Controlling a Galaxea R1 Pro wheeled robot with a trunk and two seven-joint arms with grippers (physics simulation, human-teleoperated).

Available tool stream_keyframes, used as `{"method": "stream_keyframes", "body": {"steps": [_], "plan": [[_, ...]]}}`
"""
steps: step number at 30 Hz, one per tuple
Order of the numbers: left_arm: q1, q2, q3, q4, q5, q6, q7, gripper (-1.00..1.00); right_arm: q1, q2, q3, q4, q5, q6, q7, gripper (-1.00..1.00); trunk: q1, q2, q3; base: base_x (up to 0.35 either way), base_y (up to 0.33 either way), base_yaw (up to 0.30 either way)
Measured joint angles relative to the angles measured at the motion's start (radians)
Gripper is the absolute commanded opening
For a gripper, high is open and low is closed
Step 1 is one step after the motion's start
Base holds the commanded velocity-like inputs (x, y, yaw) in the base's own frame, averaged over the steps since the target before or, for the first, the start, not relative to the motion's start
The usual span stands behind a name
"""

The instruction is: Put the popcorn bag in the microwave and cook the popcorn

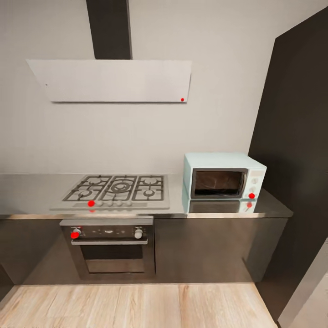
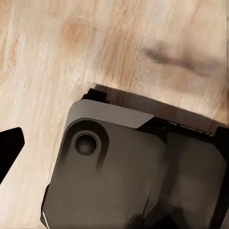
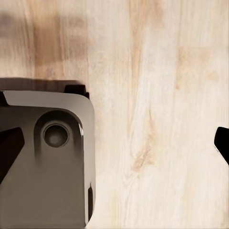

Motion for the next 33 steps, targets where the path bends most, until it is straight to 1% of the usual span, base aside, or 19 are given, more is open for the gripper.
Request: {"method": "stream_keyframes", "body": {"steps": [9, 28, 33], "plan": [[0.0, 0.0, 0.0, 0.001, 0.0, 0.0, 0.0, 1.0, 0.0, -0.005, 0.002, 0.0, 0.001, 0.001, 0.001, 1.0, 0.0, 0.0, 0.0, 0.0, -0.281, 0.001], [0.0, 0.004, 0.002, 0.0, 0.001, 0.0, 0.0, 1.0, 0.0, -0.003, 0.001, 0.0, 0.001, 0.001, 0.002, 1.0, 0.0, 0.0, 0.0, 0.0, -0.282, 0.0], [0.0, 0.005, 0.002, 0.0, 0.002, 0.0, 0.0, 1.0, 0.0, -0.002, 0.0, 0.0, 0.001, -0.001, 0.0, 1.0, 0.0, 0.0, 0.0, 0.062, -0.282, 0.0]]}}
